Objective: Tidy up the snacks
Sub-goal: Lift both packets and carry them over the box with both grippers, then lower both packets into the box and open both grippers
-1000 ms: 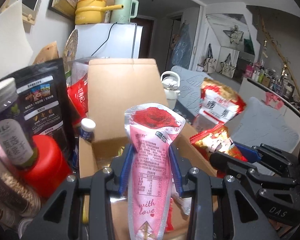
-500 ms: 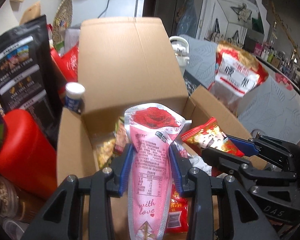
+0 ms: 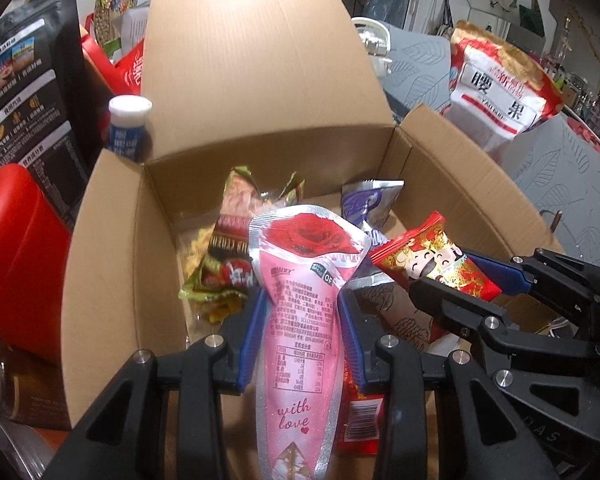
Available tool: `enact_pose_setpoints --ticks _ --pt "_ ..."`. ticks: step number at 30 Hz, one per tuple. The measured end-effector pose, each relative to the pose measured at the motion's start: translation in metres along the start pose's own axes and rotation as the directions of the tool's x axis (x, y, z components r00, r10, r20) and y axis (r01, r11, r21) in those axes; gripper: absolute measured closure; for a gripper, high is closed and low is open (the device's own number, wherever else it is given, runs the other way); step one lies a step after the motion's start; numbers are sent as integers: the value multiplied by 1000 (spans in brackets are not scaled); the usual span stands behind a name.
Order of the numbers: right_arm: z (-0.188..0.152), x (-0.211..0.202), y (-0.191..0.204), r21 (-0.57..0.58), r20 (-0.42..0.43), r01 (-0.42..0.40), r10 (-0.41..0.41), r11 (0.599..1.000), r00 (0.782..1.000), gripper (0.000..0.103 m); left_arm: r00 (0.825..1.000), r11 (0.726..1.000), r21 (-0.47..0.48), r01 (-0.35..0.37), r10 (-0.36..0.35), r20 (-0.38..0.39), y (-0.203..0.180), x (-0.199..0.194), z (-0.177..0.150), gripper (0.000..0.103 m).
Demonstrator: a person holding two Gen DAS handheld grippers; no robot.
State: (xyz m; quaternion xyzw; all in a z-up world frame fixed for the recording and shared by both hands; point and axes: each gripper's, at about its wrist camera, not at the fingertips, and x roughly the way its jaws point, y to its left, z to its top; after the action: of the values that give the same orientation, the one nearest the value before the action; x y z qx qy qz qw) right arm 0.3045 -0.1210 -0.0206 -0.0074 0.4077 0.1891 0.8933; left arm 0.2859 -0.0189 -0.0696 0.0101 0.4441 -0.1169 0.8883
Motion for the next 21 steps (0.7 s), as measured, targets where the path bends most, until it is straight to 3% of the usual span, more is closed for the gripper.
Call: enact_pose_setpoints --ticks 12,21 --pt "-6 21 -2 -7 -70 52 -52 999 996 68 997 999 22 -42 43 -56 -5 10 1 65" --pt "-1 16 0 -8 -73 83 -84 996 994 65 994 997 34 -73 76 -77 -13 11 8 63"
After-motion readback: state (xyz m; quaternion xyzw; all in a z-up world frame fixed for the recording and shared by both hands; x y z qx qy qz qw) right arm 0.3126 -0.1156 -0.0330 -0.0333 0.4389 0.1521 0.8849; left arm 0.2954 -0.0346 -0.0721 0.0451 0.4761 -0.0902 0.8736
